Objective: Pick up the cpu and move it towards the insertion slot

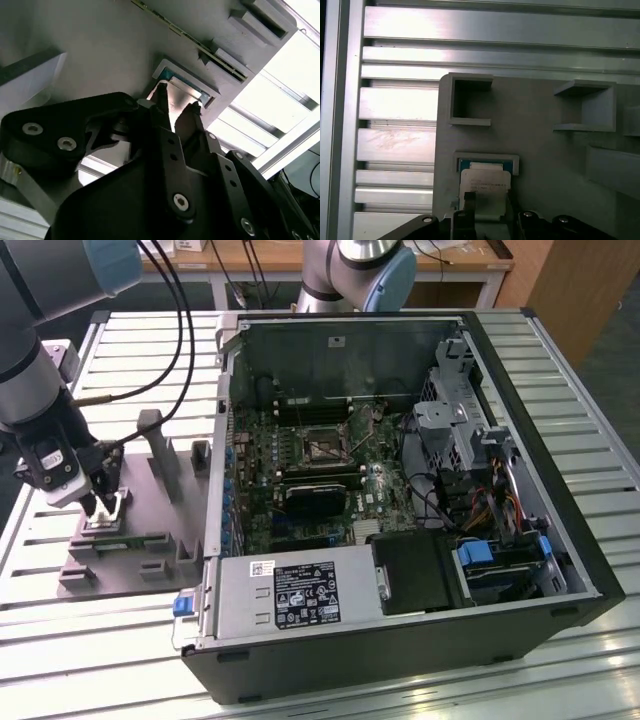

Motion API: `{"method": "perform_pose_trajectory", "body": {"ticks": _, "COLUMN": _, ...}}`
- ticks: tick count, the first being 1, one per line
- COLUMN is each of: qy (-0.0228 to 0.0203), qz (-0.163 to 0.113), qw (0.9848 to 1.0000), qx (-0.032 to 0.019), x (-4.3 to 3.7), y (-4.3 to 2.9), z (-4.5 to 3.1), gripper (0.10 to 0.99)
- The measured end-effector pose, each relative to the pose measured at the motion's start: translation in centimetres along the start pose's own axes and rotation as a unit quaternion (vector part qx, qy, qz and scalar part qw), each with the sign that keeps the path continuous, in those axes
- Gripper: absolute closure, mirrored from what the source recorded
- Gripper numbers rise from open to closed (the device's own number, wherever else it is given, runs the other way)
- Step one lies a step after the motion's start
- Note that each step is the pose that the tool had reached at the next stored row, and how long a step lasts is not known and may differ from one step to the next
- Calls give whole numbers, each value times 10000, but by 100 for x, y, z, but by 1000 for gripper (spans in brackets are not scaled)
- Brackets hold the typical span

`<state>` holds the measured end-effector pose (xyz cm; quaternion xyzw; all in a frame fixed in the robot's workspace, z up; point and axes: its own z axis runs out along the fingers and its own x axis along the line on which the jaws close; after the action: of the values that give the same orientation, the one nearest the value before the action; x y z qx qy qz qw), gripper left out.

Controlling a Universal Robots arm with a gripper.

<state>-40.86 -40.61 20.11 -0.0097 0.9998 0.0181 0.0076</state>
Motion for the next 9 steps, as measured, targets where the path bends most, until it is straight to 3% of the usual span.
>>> {"method": "perform_pose_trajectory", "body": {"ticks": 1, "qy": 0, "qz": 0, "qw": 10000, "qx": 0, "x": 0, "y": 0, "z": 0, "gripper": 737}}
{"method": "perform_pose_trajectory", "body": {"ticks": 3, "qy": 0, "qz": 0, "qw": 10000, "qx": 0, "x": 1, "y": 0, "z": 1, "gripper": 620}}
{"method": "perform_pose_trajectory", "body": {"ticks": 4, "qy": 0, "qz": 0, "qw": 10000, "qx": 0, "x": 2, "y": 0, "z": 1, "gripper": 620}}
{"method": "perform_pose_trajectory", "body": {"ticks": 6, "qy": 0, "qz": 0, "qw": 10000, "qx": 0, "x": 2, "y": 0, "z": 2, "gripper": 502}}
{"method": "perform_pose_trajectory", "body": {"ticks": 8, "qy": 0, "qz": 0, "qw": 10000, "qx": 0, "x": 3, "y": 0, "z": 3, "gripper": 502}}
{"method": "perform_pose_trajectory", "body": {"ticks": 9, "qy": 0, "qz": 0, "qw": 10000, "qx": 0, "x": 4, "y": 0, "z": 3, "gripper": 439}}
